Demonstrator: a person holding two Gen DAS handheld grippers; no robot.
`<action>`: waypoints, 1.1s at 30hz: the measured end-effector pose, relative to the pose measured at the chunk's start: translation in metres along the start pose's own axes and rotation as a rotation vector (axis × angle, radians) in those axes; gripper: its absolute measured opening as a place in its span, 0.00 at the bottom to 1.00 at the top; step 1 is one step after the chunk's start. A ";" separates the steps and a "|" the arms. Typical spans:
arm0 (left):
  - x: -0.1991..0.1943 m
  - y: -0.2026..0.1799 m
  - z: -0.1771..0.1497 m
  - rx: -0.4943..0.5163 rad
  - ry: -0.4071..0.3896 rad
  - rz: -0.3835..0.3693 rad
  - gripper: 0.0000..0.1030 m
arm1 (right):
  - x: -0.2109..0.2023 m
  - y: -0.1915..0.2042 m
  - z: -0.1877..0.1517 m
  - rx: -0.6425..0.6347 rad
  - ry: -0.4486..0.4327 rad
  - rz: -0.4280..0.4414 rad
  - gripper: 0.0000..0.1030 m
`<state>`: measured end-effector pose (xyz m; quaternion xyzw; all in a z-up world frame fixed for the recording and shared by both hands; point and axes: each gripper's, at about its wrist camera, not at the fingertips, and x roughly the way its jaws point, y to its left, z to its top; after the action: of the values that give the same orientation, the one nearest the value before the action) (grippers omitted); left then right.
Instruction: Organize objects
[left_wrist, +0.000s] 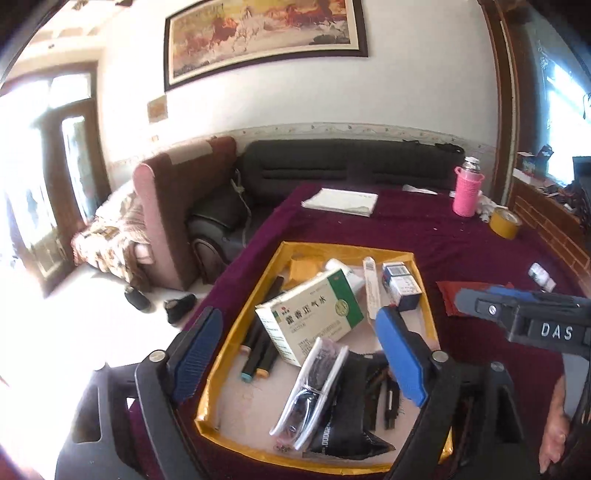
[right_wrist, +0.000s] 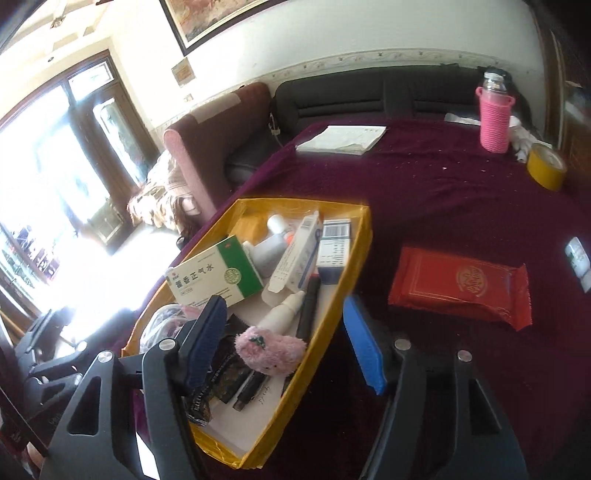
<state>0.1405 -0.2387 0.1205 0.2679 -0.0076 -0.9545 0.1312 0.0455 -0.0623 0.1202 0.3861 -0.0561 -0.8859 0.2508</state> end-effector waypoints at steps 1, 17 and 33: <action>-0.006 -0.005 0.002 0.008 -0.031 0.043 0.88 | -0.002 -0.004 -0.005 0.010 -0.011 -0.020 0.63; -0.034 -0.027 0.046 -0.196 -0.135 -0.034 0.99 | -0.044 -0.026 -0.036 -0.035 -0.112 -0.183 0.63; -0.012 0.007 0.019 -0.259 -0.054 0.104 0.99 | -0.017 0.016 -0.045 -0.177 -0.050 -0.210 0.64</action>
<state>0.1422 -0.2438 0.1434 0.2219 0.0984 -0.9463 0.2135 0.0936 -0.0635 0.1052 0.3441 0.0566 -0.9182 0.1881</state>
